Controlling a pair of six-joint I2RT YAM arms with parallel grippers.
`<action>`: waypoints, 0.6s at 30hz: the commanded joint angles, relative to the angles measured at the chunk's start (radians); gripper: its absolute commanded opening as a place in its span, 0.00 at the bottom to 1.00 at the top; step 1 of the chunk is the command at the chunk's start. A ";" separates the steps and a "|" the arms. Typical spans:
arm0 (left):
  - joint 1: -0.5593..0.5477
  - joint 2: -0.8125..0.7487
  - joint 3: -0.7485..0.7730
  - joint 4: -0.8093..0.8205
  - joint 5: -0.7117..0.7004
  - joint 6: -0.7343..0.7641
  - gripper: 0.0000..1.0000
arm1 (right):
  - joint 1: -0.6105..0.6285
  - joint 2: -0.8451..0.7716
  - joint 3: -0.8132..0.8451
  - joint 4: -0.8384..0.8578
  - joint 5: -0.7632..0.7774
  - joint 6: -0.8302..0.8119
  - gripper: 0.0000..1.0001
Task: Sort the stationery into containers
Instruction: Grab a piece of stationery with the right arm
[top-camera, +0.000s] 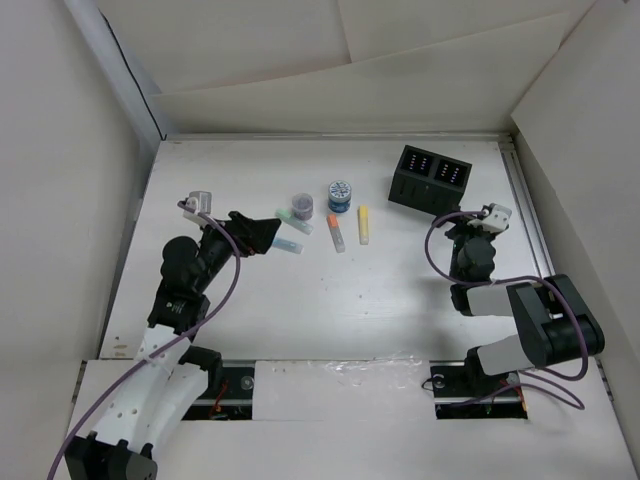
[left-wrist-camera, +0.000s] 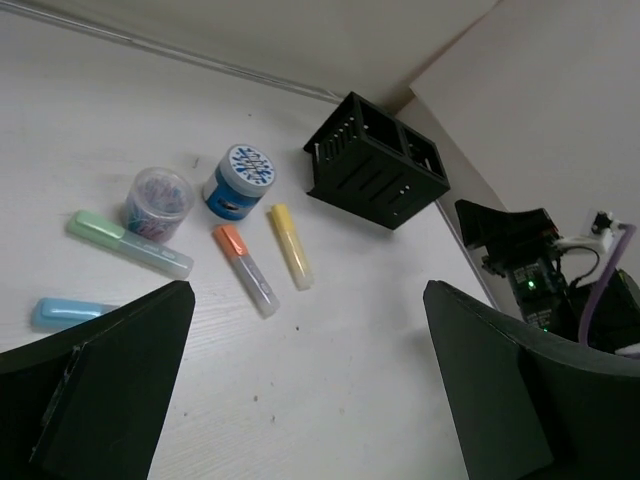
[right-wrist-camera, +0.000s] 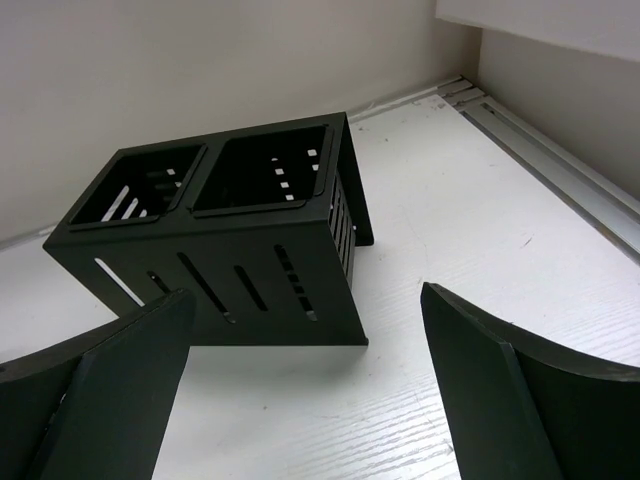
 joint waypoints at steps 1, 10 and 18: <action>-0.002 -0.001 0.053 -0.053 -0.111 -0.005 1.00 | 0.007 -0.027 0.020 0.002 0.021 0.020 1.00; -0.002 -0.010 0.064 -0.096 -0.160 -0.001 1.00 | 0.003 -0.027 0.035 -0.018 0.006 0.019 1.00; -0.002 -0.034 0.008 -0.001 -0.113 -0.024 1.00 | 0.061 -0.358 0.525 -0.723 0.034 0.043 1.00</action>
